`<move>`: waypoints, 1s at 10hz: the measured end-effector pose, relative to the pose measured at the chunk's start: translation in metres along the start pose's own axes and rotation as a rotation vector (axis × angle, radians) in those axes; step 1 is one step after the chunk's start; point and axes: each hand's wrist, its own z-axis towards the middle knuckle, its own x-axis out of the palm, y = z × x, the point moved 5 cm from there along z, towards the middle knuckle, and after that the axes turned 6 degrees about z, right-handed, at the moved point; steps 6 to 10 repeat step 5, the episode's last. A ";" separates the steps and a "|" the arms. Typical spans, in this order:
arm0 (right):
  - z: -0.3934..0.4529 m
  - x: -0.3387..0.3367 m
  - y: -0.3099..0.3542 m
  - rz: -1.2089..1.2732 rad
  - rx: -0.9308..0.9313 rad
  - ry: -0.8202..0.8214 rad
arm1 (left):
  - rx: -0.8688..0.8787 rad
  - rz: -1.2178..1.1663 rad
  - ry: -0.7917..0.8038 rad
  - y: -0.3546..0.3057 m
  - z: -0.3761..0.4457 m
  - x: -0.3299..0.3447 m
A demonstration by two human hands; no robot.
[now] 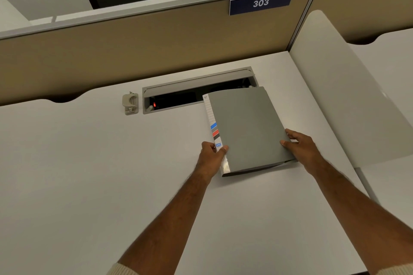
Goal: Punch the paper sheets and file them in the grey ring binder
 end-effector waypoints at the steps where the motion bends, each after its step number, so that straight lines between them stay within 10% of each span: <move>1: 0.002 0.001 0.002 -0.034 -0.010 -0.001 | 0.005 -0.006 0.011 0.000 -0.001 0.000; 10: -0.005 0.020 -0.009 -0.149 -0.039 -0.018 | 0.059 0.029 0.031 0.000 -0.012 -0.007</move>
